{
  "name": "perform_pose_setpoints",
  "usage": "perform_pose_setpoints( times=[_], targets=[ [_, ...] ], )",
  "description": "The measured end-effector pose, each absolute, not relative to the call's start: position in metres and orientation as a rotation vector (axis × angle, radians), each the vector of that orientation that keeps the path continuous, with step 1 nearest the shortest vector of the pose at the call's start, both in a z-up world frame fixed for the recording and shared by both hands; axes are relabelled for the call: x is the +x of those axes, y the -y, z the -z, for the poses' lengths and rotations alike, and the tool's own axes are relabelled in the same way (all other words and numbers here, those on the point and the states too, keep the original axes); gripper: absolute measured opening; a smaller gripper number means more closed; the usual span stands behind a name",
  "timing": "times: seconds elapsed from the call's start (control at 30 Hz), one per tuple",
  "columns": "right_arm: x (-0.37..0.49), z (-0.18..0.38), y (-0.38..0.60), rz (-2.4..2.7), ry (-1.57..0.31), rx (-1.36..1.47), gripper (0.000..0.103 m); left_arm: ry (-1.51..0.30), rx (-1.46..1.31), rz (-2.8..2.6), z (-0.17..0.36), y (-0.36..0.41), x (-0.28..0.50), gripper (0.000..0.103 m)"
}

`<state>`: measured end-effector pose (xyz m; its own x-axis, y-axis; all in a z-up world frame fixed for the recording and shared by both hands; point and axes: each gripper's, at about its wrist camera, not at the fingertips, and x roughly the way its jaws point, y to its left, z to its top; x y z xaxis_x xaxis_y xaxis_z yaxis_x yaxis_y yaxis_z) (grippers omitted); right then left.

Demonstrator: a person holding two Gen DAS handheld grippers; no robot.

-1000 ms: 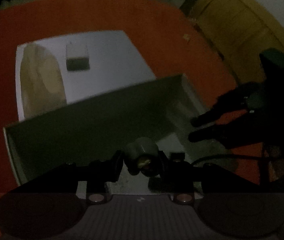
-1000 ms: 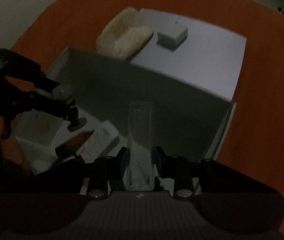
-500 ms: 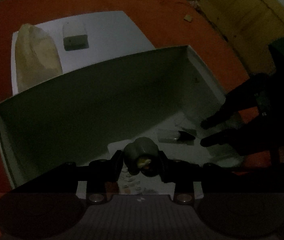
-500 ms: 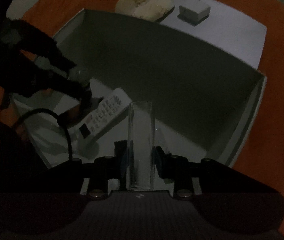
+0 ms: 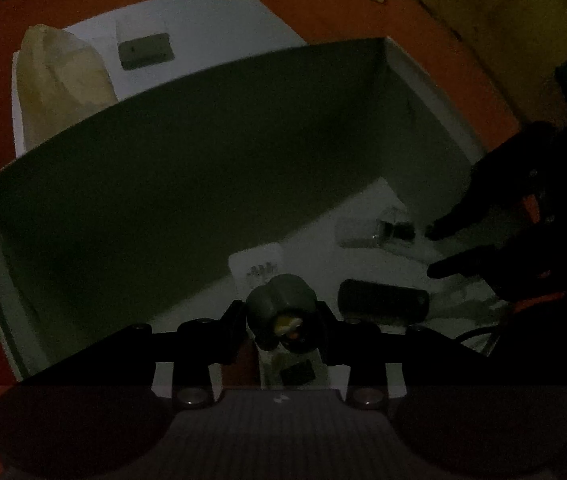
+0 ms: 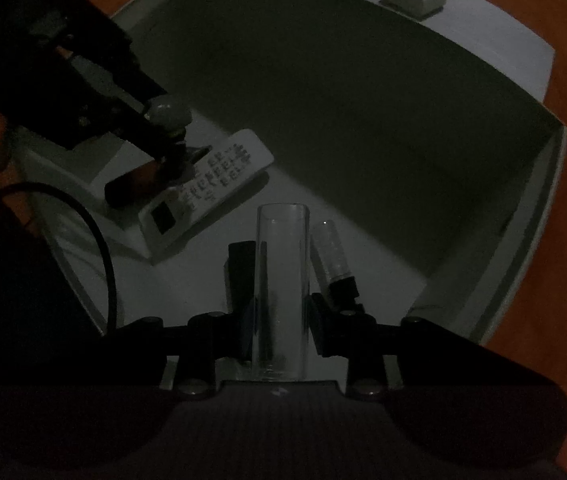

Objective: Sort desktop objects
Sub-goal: 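Carry the clear tube with the right tool while the left tool carries the figurine into the box, then open both tools to release the tube and the figurine in the box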

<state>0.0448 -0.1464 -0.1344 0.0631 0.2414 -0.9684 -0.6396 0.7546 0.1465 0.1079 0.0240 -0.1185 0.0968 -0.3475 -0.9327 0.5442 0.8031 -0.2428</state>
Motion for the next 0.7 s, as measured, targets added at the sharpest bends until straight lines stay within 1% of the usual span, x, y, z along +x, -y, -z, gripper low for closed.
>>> perform_pose_setpoints(
  times=[0.23, 0.47, 0.7],
  targets=[
    [0.045, 0.15, 0.147, -0.673, -1.37, -0.406, 0.032, -1.344, 0.201, 0.671, 0.13, -0.02, 0.103, 0.031],
    [0.044, 0.157, 0.144, -0.678, -1.34, -0.461, 0.032, -1.379, 0.197, 0.654, 0.144, -0.02, 0.102, 0.031],
    [0.051, 0.164, 0.124, -0.69, -1.327, -0.479, 0.032, -1.355, 0.212, 0.647, 0.143, -0.012, 0.1, 0.031]
  ],
)
